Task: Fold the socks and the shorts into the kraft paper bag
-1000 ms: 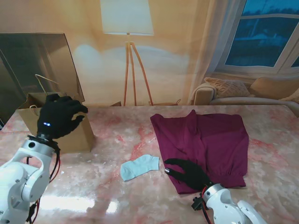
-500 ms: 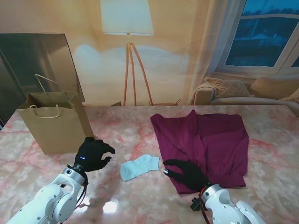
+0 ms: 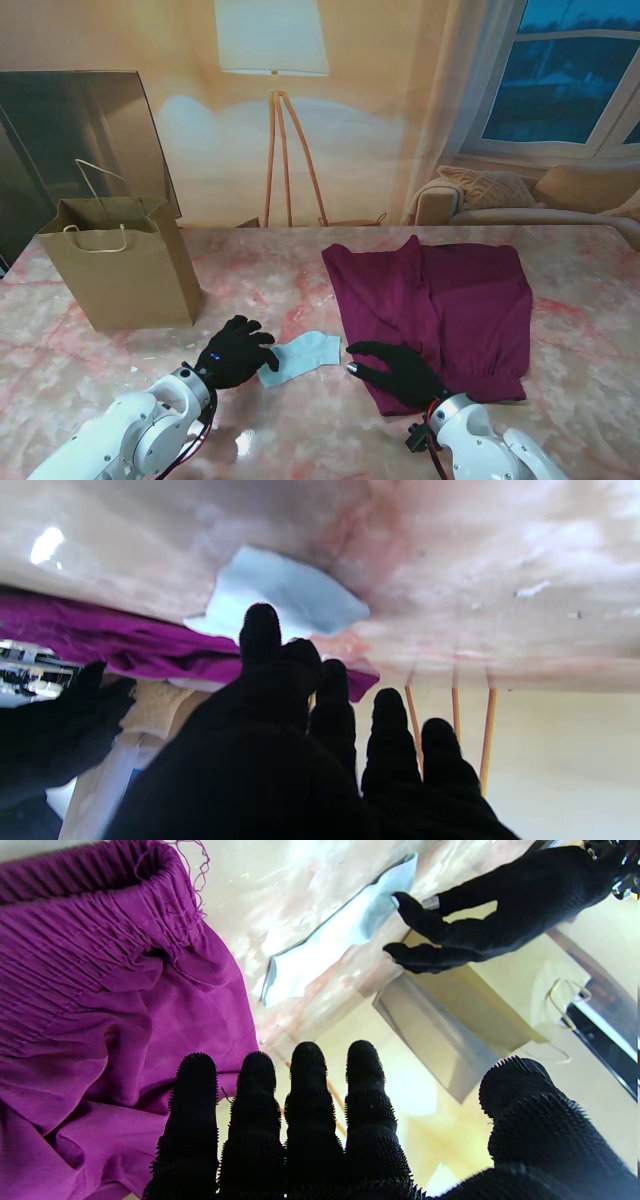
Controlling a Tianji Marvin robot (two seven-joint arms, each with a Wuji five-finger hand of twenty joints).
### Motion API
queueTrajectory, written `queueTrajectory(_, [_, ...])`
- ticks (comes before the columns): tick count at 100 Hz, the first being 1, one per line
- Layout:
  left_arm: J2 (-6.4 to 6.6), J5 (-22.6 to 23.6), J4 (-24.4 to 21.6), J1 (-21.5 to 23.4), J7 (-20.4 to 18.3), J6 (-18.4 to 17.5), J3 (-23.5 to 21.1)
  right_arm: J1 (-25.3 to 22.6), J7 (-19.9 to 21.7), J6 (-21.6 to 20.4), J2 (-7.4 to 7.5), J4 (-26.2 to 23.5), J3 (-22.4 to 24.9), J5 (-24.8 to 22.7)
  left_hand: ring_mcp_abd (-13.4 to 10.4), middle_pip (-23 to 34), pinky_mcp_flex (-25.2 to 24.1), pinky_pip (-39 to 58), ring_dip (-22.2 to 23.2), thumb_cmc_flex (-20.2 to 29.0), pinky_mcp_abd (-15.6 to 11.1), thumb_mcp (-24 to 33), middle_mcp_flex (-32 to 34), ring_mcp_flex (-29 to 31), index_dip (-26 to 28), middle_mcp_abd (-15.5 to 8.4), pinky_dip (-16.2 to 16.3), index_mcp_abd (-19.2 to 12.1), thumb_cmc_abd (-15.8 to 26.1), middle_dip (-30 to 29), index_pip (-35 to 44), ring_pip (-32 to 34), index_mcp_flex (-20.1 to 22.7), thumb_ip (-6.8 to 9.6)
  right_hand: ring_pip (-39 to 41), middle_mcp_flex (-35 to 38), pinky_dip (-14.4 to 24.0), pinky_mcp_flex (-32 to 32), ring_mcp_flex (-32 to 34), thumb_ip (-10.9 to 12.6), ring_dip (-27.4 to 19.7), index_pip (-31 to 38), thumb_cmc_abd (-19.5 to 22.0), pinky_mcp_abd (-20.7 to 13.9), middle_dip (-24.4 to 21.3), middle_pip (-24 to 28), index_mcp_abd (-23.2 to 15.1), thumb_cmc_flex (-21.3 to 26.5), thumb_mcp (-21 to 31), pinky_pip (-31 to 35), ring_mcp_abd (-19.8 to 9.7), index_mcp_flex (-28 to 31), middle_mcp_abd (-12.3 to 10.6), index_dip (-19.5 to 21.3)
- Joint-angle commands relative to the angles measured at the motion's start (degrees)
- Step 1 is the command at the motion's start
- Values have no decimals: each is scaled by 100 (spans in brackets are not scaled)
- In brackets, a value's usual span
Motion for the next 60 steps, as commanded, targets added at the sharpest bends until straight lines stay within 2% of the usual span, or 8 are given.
queueTrajectory(1, [43, 110, 82, -33, 6, 67, 58, -56, -3, -21, 0, -22, -3, 1, -112, -89, -99, -434, -55, 306, -135, 22, -295, -358, 76, 274, 214, 98, 218, -3, -5, -147, 77, 176, 110, 71, 186, 0, 110, 159, 102, 41, 160, -50, 73, 99, -163, 181, -118, 189, 47, 52, 18, 44])
queueTrajectory(20, [111, 400, -210, 156, -576, 518, -74, -67, 4, -48, 2, -20, 12, 10, -134, -195, -26, -736, -70, -71, -147, 921, -579, -553, 66, 276, 3, 504, -137, -38, -52, -255, 245, -5, 111, 70, 187, 0, 114, 158, 102, 44, 159, -45, 72, 98, -146, 178, -118, 190, 52, 57, 30, 44])
queueTrajectory(37, [125, 618, -677, 686, -976, 804, -622, -67, -14, -45, -3, -16, 19, 11, -136, -209, -40, -722, -79, -390, -149, 1073, -531, -550, 144, 237, 23, 587, -439, -34, -54, -304, 258, -181, 110, 73, 187, 1, 111, 158, 102, 38, 160, -48, 72, 97, -146, 173, -118, 192, 46, 50, 26, 42])
queueTrajectory(44, [135, 682, -891, 895, -1263, 872, -845, -68, -9, -35, -2, -23, 19, 9, -106, -260, -22, -797, -102, -906, -125, 1205, -547, -570, 328, 264, -62, 620, -730, -51, 76, -389, 292, -212, 110, 70, 187, -3, 111, 158, 102, 39, 159, -51, 72, 97, -172, 178, -115, 190, 48, 46, 18, 42])
queueTrajectory(47, [140, 710, -984, 989, -1375, 887, -945, -70, -5, -32, -1, -27, 19, 8, -89, -275, -11, -831, -107, -1071, -117, 1007, -547, -564, 401, 279, -124, 618, -698, -53, 168, -423, 279, -108, 112, 69, 187, -2, 113, 158, 102, 42, 161, -48, 73, 99, -158, 178, -115, 191, 48, 50, 18, 44])
queueTrajectory(52, [139, 746, -1078, 1119, -1412, 881, -1083, -71, -2, -31, 0, -30, 18, 5, -26, -287, -23, -785, -94, -1534, -72, 382, -468, -499, 473, 326, -118, 640, -397, -49, 375, -457, 374, 228, 110, 66, 187, 2, 109, 158, 102, 43, 160, -45, 73, 98, -148, 178, -116, 192, 56, 54, 19, 44])
queueTrajectory(55, [134, 762, -1123, 1188, -1393, 879, -1149, -72, -1, -31, 1, -32, 18, 1, 12, -290, -41, -732, -78, -1890, -46, -98, -402, -438, 515, 345, -53, 687, -34, -44, 444, -469, 462, 458, 111, 66, 187, 0, 110, 158, 102, 42, 161, -53, 72, 97, -162, 177, -116, 192, 46, 51, 23, 43])
queueTrajectory(60, [127, 800, -1202, 1292, -1361, 867, -1251, -73, 1, -31, 2, -34, 16, -5, 34, -298, -59, -677, -61, -2224, -19, -807, -345, -364, 580, 358, 47, 715, 475, -38, 415, -489, 512, 670, 111, 68, 187, -1, 111, 158, 102, 42, 161, -50, 72, 97, -160, 177, -116, 191, 42, 51, 27, 43])
